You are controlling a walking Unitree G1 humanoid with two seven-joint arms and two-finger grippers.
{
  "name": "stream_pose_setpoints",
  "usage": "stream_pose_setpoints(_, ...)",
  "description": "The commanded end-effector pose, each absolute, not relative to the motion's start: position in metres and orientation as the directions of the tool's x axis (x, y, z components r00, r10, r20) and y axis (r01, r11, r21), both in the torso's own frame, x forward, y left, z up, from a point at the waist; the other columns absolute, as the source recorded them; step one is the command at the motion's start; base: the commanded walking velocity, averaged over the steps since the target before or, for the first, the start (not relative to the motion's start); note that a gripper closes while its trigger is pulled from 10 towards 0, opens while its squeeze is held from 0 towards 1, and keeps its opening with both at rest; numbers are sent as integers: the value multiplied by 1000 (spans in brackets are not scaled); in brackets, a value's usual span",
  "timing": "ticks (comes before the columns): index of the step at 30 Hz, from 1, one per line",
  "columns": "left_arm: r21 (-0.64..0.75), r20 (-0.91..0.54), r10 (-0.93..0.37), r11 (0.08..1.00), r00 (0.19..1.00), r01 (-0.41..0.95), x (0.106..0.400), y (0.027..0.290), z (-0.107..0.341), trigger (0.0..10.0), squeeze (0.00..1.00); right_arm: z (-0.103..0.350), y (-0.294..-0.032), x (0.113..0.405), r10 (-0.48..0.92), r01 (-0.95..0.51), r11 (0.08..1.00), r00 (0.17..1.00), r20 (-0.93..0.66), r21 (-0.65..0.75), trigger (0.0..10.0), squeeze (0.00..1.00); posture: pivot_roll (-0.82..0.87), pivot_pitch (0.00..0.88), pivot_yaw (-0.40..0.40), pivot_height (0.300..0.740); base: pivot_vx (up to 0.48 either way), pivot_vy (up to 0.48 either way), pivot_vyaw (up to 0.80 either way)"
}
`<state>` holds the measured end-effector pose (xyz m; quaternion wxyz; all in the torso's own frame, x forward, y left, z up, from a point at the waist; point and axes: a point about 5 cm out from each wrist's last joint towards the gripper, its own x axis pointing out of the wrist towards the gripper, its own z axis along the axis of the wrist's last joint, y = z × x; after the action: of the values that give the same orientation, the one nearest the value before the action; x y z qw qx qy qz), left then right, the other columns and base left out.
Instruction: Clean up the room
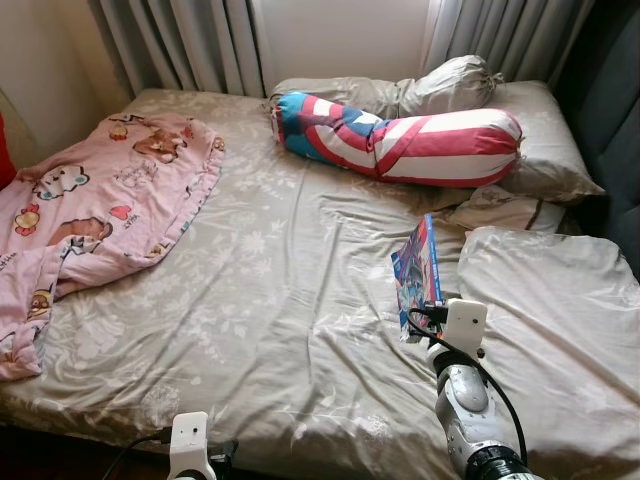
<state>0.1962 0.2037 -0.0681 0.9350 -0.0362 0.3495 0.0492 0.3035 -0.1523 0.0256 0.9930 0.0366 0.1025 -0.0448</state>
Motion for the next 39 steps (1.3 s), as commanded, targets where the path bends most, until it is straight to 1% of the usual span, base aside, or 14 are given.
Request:
stream_pose_setpoints(1, -34, -678, 72, 991, 731, -129, 189, 206, -72, 10000, 0, 36, -149, 311, -66, 76, 996, 984, -165, 55, 10000, 0, 128, 80, -15, 698, 0, 0, 0)
stream_pose_setpoints(4, -34, -678, 72, 991, 732, -129, 189, 206, -72, 10000, 0, 36, -148, 311, -62, 72, 996, 986, -152, 60, 10000, 0, 128, 82, -15, 684, 0, 0, 0)
stream_pose_setpoints(13, -31, -680, 71, 992, 730, -126, 189, 205, -72, 10000, 0, 35, -150, 310, -82, 90, 995, 984, -159, 46, 10000, 0, 127, 85, -14, 684, 0, 0, 0)
stream_pose_setpoints(15, -31, -681, 71, 991, 729, -126, 188, 205, -73, 10000, 0, 34, -152, 311, -92, 103, 993, 979, -182, 49, 10000, 0, 127, 85, -14, 671, 0, 0, 0)
stream_pose_setpoints(18, -32, -680, 72, 991, 730, -127, 189, 205, -72, 10000, 0, 36, -149, 311, -75, 83, 995, 985, -154, 52, 10000, 0, 128, 85, -13, 652, 0, 0, 0)
stream_pose_setpoints(24, -33, -677, 73, 991, 733, -129, 189, 206, -72, 10000, 0, 36, -149, 310, -71, 79, 996, 985, -154, 47, 10000, 0, 128, 83, -13, 652, 0, 0, 0)
stream_pose_setpoints(27, -22, -658, 85, 991, 748, -131, 191, 208, -69, 10000, 0, 36, -149, 310, -73, 81, 995, 985, -154, 52, 10000, 0, 124, 81, -13, 652, 0, 0, 0)
stream_pose_setpoints(28, -13, -637, 95, 991, 765, -134, 195, 209, -66, 10000, 0, 36, -149, 310, -70, 79, 995, 986, -153, 55, 10000, 0, 122, 81, -12, 652, 0, 0, 0)
stream_pose_setpoints(29, -2, -577, 121, 989, 807, -150, 206, 213, -57, 10000, 0, 36, -148, 310, -62, 72, 996, 986, -153, 60, 10000, 0, 120, 82, -12, 652, 0, 0, 0)
stream_pose_setpoints(31, -13, -522, 139, 985, 841, -172, 217, 215, -49, 10000, 0, 36, -147, 310, -54, 65, 996, 987, -152, 65, 10000, 0, 116, 81, -12, 652, 0, 0, 0)
stream_pose_setpoints(33, -41, -402, 143, 984, 904, -173, 240, 215, -29, 10000, 0, 36, -146, 310, -39, 49, 996, 987, -153, 69, 10000, 0, 116, 81, -12, 652, 0, 0, 0)
stream_pose_setpoints(35, -52, -276, 119, 989, 954, -139, 259, 213, -7, 10000, 0, 35, -145, 309, -31, 43, 997, 987, -156, 70, 10000, 0, 117, 77, -12, 652, 0, 0, 0)
stream_pose_setpoints(36, -47, -193, 89, 994, 977, -100, 271, 209, 7, 10000, 0, 35, -144, 309, -29, 40, 997, 987, -156, 72, 10000, 0, 119, 76, -11, 652, 0, 0, 0)
stream_pose_setpoints(39, -28, -163, 60, 997, 985, -65, 274, 207, 12, 10000, 0, 35, -143, 309, -26, 37, 996, 988, -154, 75, 10000, 0, 120, 70, -9, 652, 0, 0, 0)
